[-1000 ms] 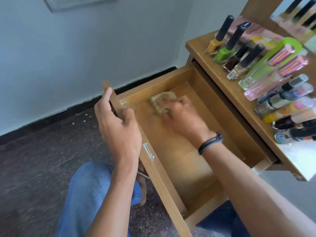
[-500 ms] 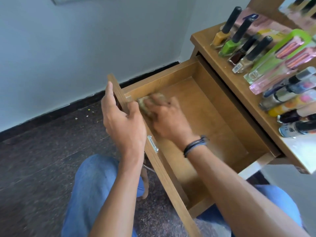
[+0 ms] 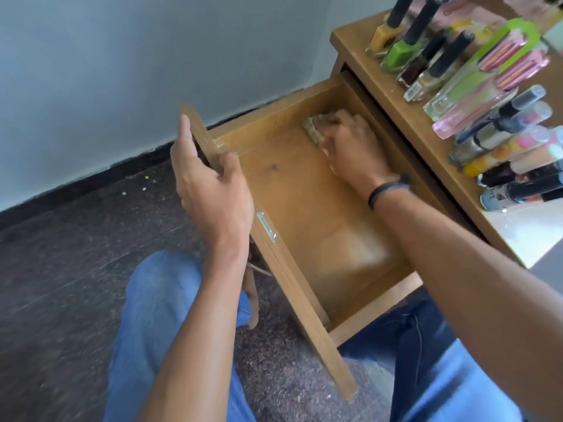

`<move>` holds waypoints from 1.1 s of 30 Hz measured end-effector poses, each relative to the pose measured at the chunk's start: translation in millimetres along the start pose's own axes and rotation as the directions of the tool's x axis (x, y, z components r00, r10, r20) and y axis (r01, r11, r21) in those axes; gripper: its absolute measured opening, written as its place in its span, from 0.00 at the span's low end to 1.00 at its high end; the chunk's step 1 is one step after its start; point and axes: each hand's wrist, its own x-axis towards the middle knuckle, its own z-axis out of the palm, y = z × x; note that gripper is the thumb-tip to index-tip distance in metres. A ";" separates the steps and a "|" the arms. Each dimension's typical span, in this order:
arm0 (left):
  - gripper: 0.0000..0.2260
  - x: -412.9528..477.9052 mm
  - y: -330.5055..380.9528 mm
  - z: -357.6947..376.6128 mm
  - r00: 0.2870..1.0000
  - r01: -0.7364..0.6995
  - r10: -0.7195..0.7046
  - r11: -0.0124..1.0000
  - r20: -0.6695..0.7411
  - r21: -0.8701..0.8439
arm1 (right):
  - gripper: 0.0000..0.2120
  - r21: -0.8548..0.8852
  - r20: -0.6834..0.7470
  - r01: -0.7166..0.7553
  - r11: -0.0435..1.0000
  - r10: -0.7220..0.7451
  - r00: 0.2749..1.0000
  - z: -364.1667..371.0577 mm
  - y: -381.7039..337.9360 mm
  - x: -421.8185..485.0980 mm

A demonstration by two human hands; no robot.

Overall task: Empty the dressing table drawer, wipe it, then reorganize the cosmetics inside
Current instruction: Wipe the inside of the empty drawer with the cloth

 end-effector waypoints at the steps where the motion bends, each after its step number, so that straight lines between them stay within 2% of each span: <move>1: 0.30 0.0 0.8 0.1 1.000 -0.001 0.001 1.000 0.005 -0.002 | 0.16 -0.023 -0.006 -0.014 1.000 0.014 1.000 -1.9 -1.0 2.3; 5: 0.30 0.3 2.9 0.6 1.000 -0.014 0.014 0.999 -0.007 -0.030 | 0.16 -0.050 -0.052 -0.074 0.996 0.071 0.996 -5.1 -12.7 2.0; 7: 0.30 -0.8 3.4 2.2 0.999 -0.023 0.022 0.999 -0.026 -0.035 | 0.16 -0.002 -0.012 -0.096 0.995 0.096 0.995 -6.3 -24.3 -7.3; 10: 0.31 1.2 -2.1 5.6 0.997 -0.060 0.058 0.997 -0.041 -0.049 | 0.15 0.129 0.090 -0.012 0.992 0.001 0.996 -6.6 -58.1 -38.1; 14: 0.31 7.4 -13.8 7.3 0.992 -0.120 0.119 0.992 -0.046 -0.037 | 0.17 0.238 0.035 0.122 0.964 -0.134 0.990 5.6 -82.9 -75.1; 19: 0.30 8.0 -13.5 7.9 0.992 -0.123 0.121 0.992 -0.039 -0.043 | 0.16 0.265 0.016 0.160 0.951 -0.170 0.985 25.0 -84.4 -94.7; 24: 0.30 8.7 -14.4 5.1 0.992 -0.129 0.128 0.991 -0.017 -0.046 | 0.17 0.281 0.132 0.174 0.944 -0.217 0.967 9.9 -65.6 -94.8; 26: 0.30 8.2 -12.9 4.4 0.992 -0.123 0.123 0.992 -0.007 -0.041 | 0.17 0.269 0.153 0.125 0.955 -0.171 0.973 1.4 -51.2 -87.3; 30: 0.29 6.3 -8.4 2.5 0.991 -0.133 0.133 0.990 -0.009 -0.039 | 0.18 0.233 0.149 -0.080 0.969 0.046 0.988 -14.2 -11.3 -55.4; 33: 0.29 4.7 -5.4 3.5 0.992 -0.121 0.120 0.992 -0.027 -0.046 | 0.20 0.158 0.167 -0.134 0.978 0.107 0.980 -20.8 8.5 -40.1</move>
